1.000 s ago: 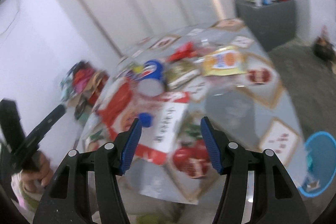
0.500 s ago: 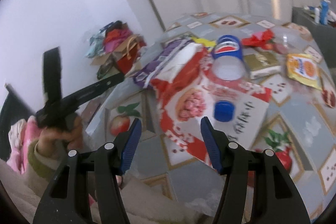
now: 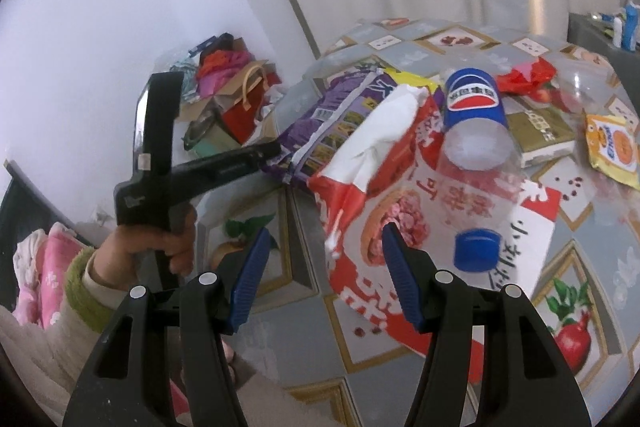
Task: Collect trash
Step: 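Reach the right gripper toward the Pepsi bottle while the left approaches the purple snack bag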
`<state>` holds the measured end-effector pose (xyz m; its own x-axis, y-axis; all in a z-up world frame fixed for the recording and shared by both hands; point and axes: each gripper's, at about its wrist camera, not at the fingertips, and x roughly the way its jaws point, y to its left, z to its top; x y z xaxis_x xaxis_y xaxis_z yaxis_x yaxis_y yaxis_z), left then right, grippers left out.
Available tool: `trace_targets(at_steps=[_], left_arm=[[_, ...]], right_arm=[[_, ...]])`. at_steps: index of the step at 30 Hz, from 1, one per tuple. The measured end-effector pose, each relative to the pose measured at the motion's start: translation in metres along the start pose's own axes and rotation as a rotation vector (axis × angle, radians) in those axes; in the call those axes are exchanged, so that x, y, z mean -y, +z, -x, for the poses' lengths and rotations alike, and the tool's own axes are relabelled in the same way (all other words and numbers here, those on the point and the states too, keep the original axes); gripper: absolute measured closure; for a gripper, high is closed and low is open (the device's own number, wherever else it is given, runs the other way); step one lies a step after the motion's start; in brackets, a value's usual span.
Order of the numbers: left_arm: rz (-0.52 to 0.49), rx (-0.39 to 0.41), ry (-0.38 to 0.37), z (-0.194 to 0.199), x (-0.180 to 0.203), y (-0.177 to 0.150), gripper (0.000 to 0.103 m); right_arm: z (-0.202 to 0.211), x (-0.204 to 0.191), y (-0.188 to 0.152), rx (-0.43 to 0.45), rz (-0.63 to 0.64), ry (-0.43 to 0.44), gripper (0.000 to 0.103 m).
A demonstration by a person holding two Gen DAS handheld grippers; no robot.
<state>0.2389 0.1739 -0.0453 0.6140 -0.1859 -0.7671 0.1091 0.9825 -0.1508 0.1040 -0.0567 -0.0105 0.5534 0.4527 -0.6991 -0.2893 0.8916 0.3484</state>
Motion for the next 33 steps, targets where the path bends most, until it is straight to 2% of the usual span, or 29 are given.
trace_targets(at_steps=[5,13,23,28,33], left_arm=[[-0.031,0.003,0.032,-0.004,0.005,-0.003,0.082],[-0.054,0.017,0.039,-0.002,0.007,-0.007,0.086],[-0.059,0.03,0.037,0.011,0.006,-0.012,0.086],[-0.055,0.023,0.033,0.03,-0.002,-0.025,0.086],[-0.017,-0.023,0.022,0.051,-0.017,-0.054,0.086]], right_arm=[[-0.018,0.002,0.0,-0.017,-0.014,-0.016,0.047],[-0.029,-0.003,-0.005,-0.032,-0.01,-0.039,0.047],[-0.032,-0.001,-0.007,-0.058,-0.027,-0.024,0.059],[-0.029,0.002,-0.008,-0.059,-0.035,-0.018,0.063],[-0.026,0.004,-0.01,-0.054,-0.045,-0.014,0.064]])
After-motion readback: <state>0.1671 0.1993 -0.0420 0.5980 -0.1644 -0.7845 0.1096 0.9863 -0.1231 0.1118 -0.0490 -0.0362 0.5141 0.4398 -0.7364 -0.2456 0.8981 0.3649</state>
